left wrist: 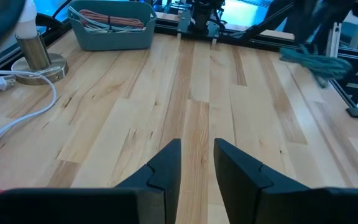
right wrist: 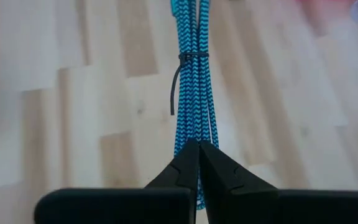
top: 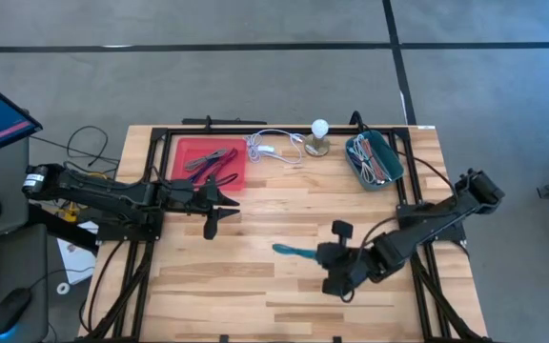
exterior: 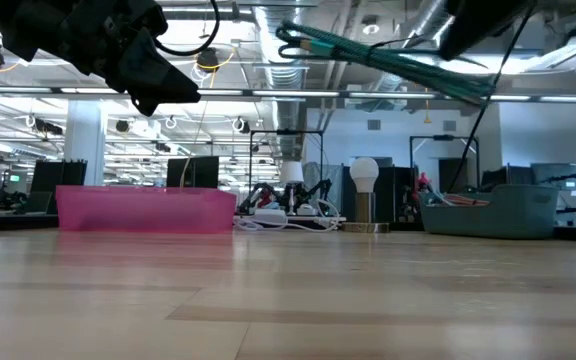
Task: Pick & Place USB Port
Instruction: Put the black and blue charger cable into the pink bin
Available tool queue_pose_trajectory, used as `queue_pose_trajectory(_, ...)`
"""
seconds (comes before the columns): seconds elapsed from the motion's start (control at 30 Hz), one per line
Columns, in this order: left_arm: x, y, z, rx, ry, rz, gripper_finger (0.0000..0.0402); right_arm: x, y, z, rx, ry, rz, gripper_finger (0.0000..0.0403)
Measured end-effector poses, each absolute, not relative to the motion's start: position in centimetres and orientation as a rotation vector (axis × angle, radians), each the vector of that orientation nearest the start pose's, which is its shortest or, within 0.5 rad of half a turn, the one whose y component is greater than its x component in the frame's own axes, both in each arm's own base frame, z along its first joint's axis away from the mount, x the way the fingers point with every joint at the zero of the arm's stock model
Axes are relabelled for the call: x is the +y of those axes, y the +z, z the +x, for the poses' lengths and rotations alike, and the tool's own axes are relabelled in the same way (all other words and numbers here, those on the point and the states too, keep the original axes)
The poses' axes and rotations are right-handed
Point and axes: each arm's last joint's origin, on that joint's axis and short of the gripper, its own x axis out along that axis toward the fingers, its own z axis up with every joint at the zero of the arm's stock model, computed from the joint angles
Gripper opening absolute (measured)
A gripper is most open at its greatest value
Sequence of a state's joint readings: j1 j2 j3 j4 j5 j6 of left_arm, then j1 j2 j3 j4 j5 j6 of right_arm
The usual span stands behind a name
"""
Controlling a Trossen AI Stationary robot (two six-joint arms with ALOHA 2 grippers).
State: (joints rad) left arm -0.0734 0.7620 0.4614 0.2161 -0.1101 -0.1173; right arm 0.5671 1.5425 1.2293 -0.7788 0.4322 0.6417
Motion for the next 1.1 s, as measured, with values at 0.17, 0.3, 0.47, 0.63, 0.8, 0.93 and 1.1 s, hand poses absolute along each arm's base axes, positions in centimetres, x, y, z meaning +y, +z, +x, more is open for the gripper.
queue_pose_trajectory(0.17, -1.0, 26.2, 17.7, 0.082, 0.041, -0.109, 0.0095, 13.7, 26.7, 27.6, 0.901, -0.244, -0.014, 0.0000)
queue_pose_trajectory(0.3, -1.0, 26.2, 17.7, 0.082, 0.041, -0.109, 0.0095, 12.2, 27.0, 28.9, 0.847, -0.269, -0.040, 0.0000)
queue_pose_trajectory(0.47, -1.0, 26.2, 17.7, 0.082, 0.041, -0.109, 0.0095, 10.3, 27.6, 30.5, 0.774, -0.272, -0.084, 0.0000)
queue_pose_trajectory(0.63, -1.0, 26.2, 17.7, 0.082, 0.041, -0.109, 0.0095, 8.1, 28.0, 31.6, 0.739, -0.312, -0.091, 0.0000)
queue_pose_trajectory(0.8, -1.0, 26.2, 17.7, 0.082, 0.041, -0.109, 0.0095, 6.4, 28.0, 32.0, 0.747, -0.347, -0.097, 0.0000)
queue_pose_trajectory(0.93, -1.0, 26.2, 17.7, 0.082, 0.041, -0.109, 0.0095, 5.1, 28.1, 32.5, 0.736, -0.328, -0.054, 0.0000)
queue_pose_trajectory(1.1, -1.0, 26.2, 17.7, 0.082, 0.041, -0.109, 0.0095, 4.0, 28.8, 33.4, 0.661, -0.289, -0.073, 0.0000)
